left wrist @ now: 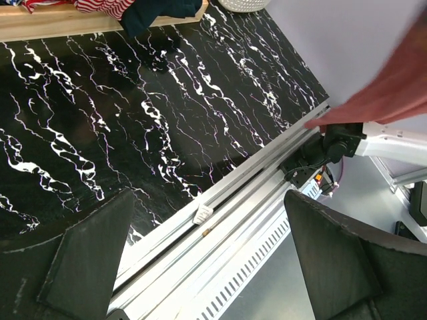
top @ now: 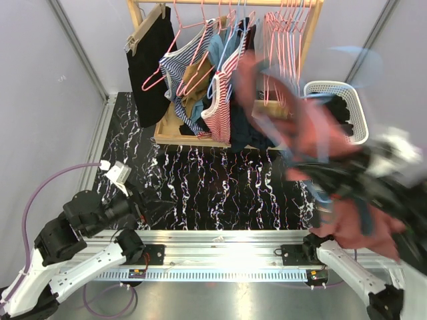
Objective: Remove the tank top from the hanger
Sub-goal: Grab a hanger with a tank top on it with the right arm, then remove the tank top from the hanger
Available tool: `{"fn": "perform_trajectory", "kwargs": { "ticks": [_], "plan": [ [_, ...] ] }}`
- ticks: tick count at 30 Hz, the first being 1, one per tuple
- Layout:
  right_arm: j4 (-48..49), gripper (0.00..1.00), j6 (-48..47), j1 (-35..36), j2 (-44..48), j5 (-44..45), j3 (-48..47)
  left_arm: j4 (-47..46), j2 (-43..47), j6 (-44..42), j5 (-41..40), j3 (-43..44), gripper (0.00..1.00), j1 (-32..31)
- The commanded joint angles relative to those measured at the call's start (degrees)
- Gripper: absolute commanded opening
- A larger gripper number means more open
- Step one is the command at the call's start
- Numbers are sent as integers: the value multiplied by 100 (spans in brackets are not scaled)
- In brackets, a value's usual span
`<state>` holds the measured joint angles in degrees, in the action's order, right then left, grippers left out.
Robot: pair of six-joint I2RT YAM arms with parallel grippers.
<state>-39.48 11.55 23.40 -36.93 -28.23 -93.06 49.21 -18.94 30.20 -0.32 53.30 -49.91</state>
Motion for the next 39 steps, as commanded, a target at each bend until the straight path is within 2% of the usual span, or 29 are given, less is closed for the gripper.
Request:
{"fn": "perform_trajectory", "kwargs": {
  "ticks": [1,2,6,8,14,18,19,20,22,23,25,30,32,36,39],
  "plan": [
    [-1210,0,198,-2,-605,-3431,787,-219,232,-84,155,-91,99,-1],
    [-1272,0,224,-2,-431,-3792,1172,-202,259,-84,146,-100,99,-1],
    [-1877,0,295,-2,-131,-3909,1860,-184,251,-128,303,-83,99,-1],
    [-1713,0,549,112,87,-4119,2411,-263,172,-172,409,-74,99,-1],
    [-1765,0,1007,437,344,-4156,3064,-631,-320,-189,638,-241,99,-1],
    [-1983,0,833,771,55,-3692,3004,-1184,-882,-233,1016,-119,99,-1],
    [-2149,0,701,902,-59,-3377,2908,-1221,-944,-242,990,30,99,-1],
    [-2430,0,638,956,-295,-2677,2724,-1203,-1015,-260,955,119,99,-1],
    [-2607,0,515,1044,-551,-2041,2565,-959,-1243,-251,553,355,99,-1],
    [-2747,0,506,1044,-805,-1394,2434,-818,-1322,-251,359,400,99,-1],
    [-2749,0,515,1044,-956,-967,2380,-492,-1472,-225,-203,392,99,-1],
    [-2546,0,480,1097,-1062,-1001,2485,-193,-1376,-163,-1223,155,99,-1],
    [-2555,0,515,1097,-1106,-869,2494,-341,-1358,-137,-1147,-3,99,-1],
    [-2345,0,585,1106,-1238,-1105,2520,-990,-1935,-23,-419,-311,99,-19],
    [-2239,0,620,1114,-1352,-1106,2520,-1483,-2314,109,-564,-426,99,-412]
  ]
}}
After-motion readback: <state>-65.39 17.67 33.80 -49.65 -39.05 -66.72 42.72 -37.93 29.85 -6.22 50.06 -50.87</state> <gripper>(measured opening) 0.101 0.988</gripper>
